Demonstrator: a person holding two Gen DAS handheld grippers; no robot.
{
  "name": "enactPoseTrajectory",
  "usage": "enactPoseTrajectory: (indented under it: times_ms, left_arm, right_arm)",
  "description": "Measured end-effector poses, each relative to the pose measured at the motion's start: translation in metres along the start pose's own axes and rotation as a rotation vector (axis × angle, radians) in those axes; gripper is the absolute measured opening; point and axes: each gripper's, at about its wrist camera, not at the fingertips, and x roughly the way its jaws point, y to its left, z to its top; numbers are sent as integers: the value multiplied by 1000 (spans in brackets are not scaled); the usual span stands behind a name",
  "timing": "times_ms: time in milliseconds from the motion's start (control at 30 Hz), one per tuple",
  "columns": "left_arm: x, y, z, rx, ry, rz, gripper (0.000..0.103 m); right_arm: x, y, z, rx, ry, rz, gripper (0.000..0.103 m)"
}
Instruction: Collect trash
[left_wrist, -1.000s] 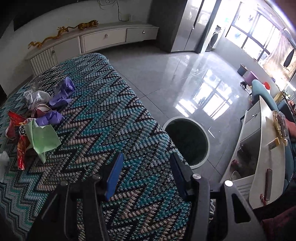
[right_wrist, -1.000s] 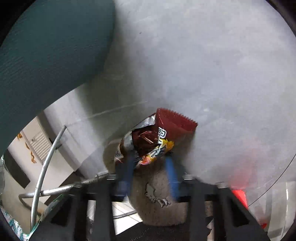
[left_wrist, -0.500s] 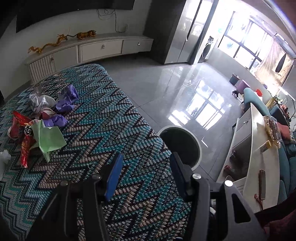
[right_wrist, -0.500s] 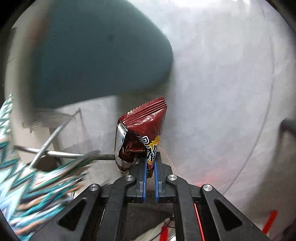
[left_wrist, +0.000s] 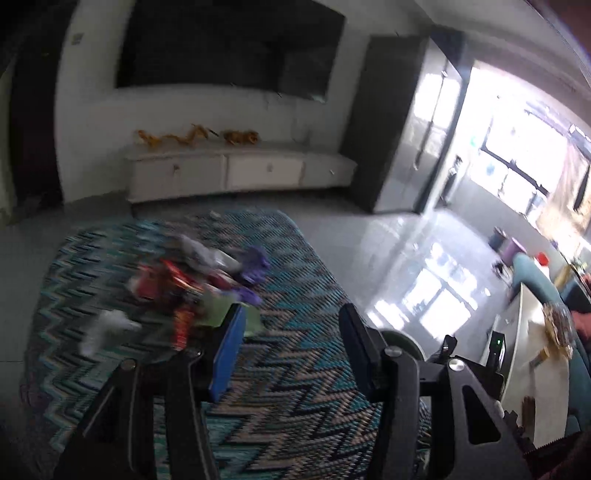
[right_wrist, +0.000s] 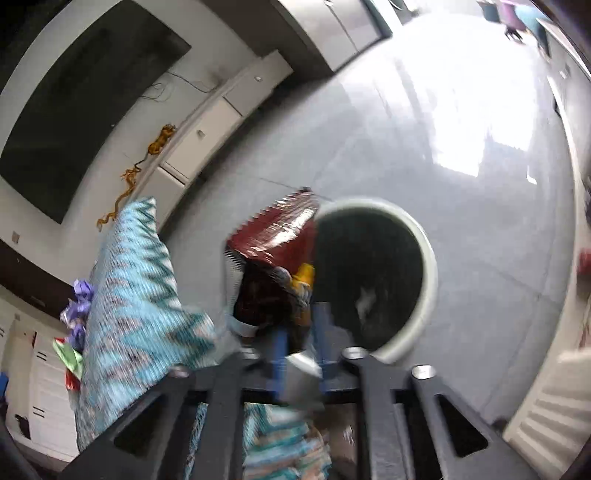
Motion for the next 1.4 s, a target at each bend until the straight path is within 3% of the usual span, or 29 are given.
enactPoseTrajectory:
  times_ms: [33,100,267,433,700,833,933,1133,1267,1400]
  left_arm:
    - [-13,9,4,-17,-26,14,54]
    - [-45,29,12,-48,-89,57,60]
    - [-116,73,30,-99,-235,193,61]
    - [-175,108,55,-134,-355,332,61]
    - [-217,135,109,-70,-398,484,61]
    - [-193,146,109,-27,-335,481,61]
    - [-157,160,95,-17,-264,431,61]
    - [-49,202,52,-69,-82,294,61]
    - [27,224,20,-105,47,248,65]
    - [70,235,-5,-133,134,217,65]
  right_arm:
    - [1,8,10,-18,-10,-29,54]
    - [0,11,21,-30,-24,-37,54]
    - [-32,38,35,-67,-68,-32,54]
    - [-93,83,46,-155,-137,61,54]
    - [-186,213,58,-406,-244,266,54]
    - [-189,262,48,-496,-219,333,54]
    - [-168,293,38,-543,-173,355,55]
    - [-78,352,16,-614,-8,345,65]
    - [-6,385,4,-626,99,333,70]
    - [64,409,-8,-657,173,316,72]
